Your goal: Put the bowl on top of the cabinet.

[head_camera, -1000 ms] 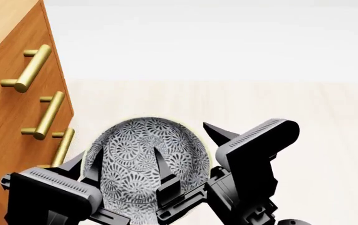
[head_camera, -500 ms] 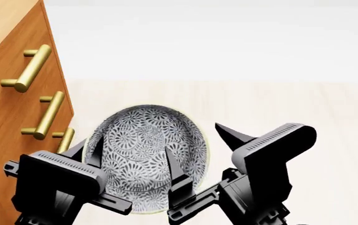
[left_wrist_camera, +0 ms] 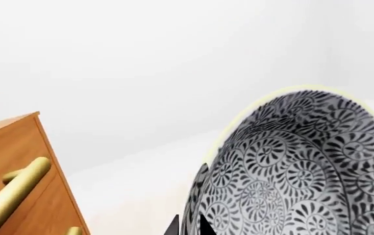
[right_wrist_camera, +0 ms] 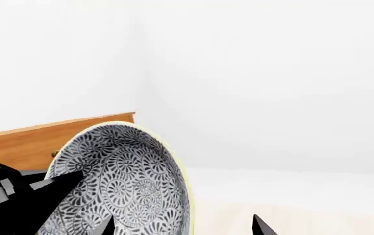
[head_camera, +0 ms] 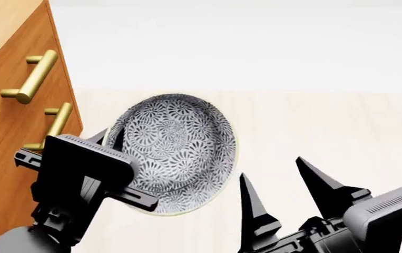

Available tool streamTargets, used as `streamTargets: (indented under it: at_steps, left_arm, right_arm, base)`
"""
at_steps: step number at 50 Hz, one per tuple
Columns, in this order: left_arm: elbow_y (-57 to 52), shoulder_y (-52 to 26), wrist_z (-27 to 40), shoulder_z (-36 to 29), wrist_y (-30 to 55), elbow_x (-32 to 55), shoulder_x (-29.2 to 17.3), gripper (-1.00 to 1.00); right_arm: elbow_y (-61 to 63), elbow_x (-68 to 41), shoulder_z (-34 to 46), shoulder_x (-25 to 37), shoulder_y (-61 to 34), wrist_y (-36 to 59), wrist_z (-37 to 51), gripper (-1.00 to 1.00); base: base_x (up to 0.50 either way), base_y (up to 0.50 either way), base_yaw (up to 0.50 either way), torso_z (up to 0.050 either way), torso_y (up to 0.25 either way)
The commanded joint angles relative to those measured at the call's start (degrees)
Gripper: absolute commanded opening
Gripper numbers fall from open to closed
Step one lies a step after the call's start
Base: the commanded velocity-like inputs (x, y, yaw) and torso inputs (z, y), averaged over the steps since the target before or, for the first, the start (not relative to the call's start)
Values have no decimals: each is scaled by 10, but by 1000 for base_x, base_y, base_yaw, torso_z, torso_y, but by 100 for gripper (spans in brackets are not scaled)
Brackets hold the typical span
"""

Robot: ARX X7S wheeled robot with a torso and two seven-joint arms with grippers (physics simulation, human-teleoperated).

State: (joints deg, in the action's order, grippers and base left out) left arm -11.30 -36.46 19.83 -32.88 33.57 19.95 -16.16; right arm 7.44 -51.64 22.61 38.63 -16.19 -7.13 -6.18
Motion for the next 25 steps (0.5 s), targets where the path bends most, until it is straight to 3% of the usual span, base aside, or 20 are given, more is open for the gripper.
streamTargets:
  at_steps: [1,16,17,18,19,25]
  left_arm:
    - [15,-47,5,-9,33,-11,15,-100]
    - [18,-59,7,-11,46,-9,15,-100]
    - [11,-67,6,-9,61,-3,15,-100]
    - [-7,-126,9,-29,147,-8,15,-100]
    - [-1,-142,14,-28,170,-9,20,-100]
    - [4,-180,29,-39,208,-20,30,-100]
  right_arm:
    - [13,-17,-50,4,102,-108,-35,100]
    - [12,-5,-60,-3,125,-136,-38,100]
    - [7,-15,-64,-6,132,-144,-47,100]
    - [-79,-48,-72,-57,134,-186,-109,100]
    - [-91,-57,-75,-62,133,-189,-118,100]
    - [-139,-47,-77,-87,130,-209,-129,100]
  base:
    - [0,0,0,0,0]
    - [0,0,0,1,1]
    - [0,0,0,0,0]
    - [0,0,0,0,0]
    - [0,0,0,0,0]
    - [0,0,0,0,2]
